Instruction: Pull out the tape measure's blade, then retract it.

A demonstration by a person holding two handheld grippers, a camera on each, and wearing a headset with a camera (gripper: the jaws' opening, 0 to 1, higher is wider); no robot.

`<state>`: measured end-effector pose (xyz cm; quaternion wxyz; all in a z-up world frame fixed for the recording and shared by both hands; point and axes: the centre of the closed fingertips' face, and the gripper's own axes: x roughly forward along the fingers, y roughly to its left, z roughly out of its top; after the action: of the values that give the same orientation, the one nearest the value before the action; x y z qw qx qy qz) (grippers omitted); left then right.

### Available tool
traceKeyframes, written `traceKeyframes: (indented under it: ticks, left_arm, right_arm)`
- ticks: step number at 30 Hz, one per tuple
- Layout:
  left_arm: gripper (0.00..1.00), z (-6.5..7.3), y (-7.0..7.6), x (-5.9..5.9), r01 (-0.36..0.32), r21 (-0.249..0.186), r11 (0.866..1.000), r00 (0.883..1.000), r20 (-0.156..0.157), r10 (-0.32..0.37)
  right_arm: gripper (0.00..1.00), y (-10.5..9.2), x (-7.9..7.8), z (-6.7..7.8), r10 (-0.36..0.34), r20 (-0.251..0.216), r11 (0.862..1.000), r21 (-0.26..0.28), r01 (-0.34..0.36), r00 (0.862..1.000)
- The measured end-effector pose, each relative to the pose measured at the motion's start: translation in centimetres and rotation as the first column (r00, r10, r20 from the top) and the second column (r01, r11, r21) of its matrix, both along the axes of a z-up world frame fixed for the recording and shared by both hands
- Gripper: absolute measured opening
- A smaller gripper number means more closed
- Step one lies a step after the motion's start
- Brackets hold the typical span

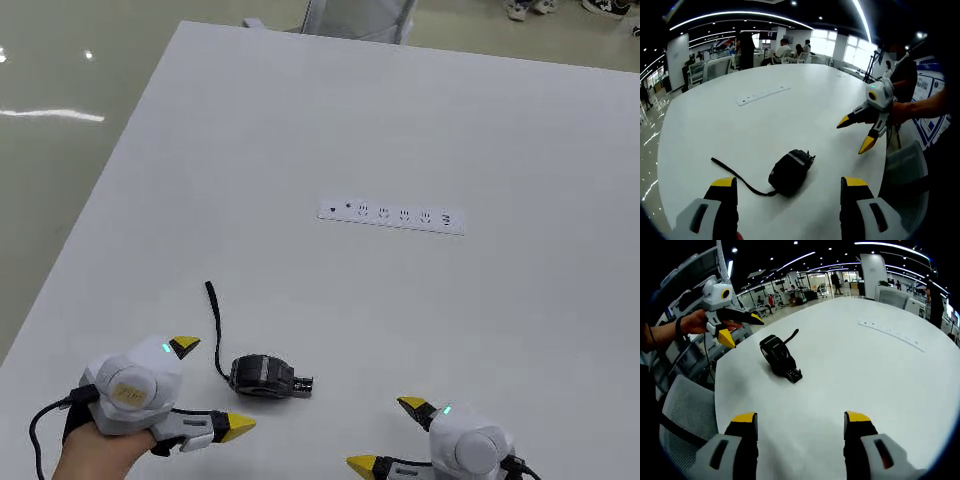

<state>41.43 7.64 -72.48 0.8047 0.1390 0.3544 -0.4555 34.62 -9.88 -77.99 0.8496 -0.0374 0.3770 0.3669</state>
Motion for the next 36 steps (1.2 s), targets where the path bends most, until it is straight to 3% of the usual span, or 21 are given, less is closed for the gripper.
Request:
traceKeyframes:
  ticks: [3,12,15,16,20,25,30,36]
  left_arm:
    - [0.79,-0.3,-0.4,0.3,0.03,0.016,0.999,1.0,0.001,-0.03]
    - [0.76,-1.1,-1.1,0.9,0.077,0.048,0.996,0.997,-0.005,-0.077]
    - [0.73,-1.5,-1.5,1.0,0.121,0.077,0.99,0.993,-0.001,-0.122]
    - [0.72,-1.9,-2.3,1.2,0.178,0.09,0.98,0.984,-0.005,-0.178]
    - [0.72,-2.8,-2.6,1.2,0.242,0.145,0.959,0.97,-0.015,-0.243]
    - [0.67,-3.8,-3.5,1.0,0.3,0.167,0.939,0.954,-0.037,-0.298]
    - [0.61,-5.2,-4.3,0.7,0.381,0.222,0.898,0.924,-0.056,-0.379]
    - [0.52,-5.6,-4.9,0.9,0.434,0.246,0.867,0.899,-0.058,-0.434]
  right_arm:
    - [0.67,0.0,0.5,-0.5,0.032,-0.005,0.999,-0.031,-0.032,0.999]
    - [0.65,1.0,1.5,-0.8,0.087,-0.01,0.995,-0.044,-0.088,0.996]
    - [0.64,1.7,2.2,-0.8,0.109,-0.006,0.993,-0.046,-0.109,0.994]
    - [0.64,2.9,3.1,-1.2,0.158,-0.005,0.986,-0.057,-0.158,0.987]
    - [0.62,3.8,3.7,-1.6,0.209,-0.005,0.975,-0.079,-0.209,0.978]
    - [0.57,4.7,4.5,-2.2,0.248,-0.011,0.965,-0.083,-0.248,0.969]
    - [0.55,5.6,4.8,-3.1,0.312,-0.026,0.943,-0.111,-0.313,0.95]
    - [0.53,6.0,5.3,-3.5,0.351,-0.031,0.927,-0.129,-0.352,0.936]
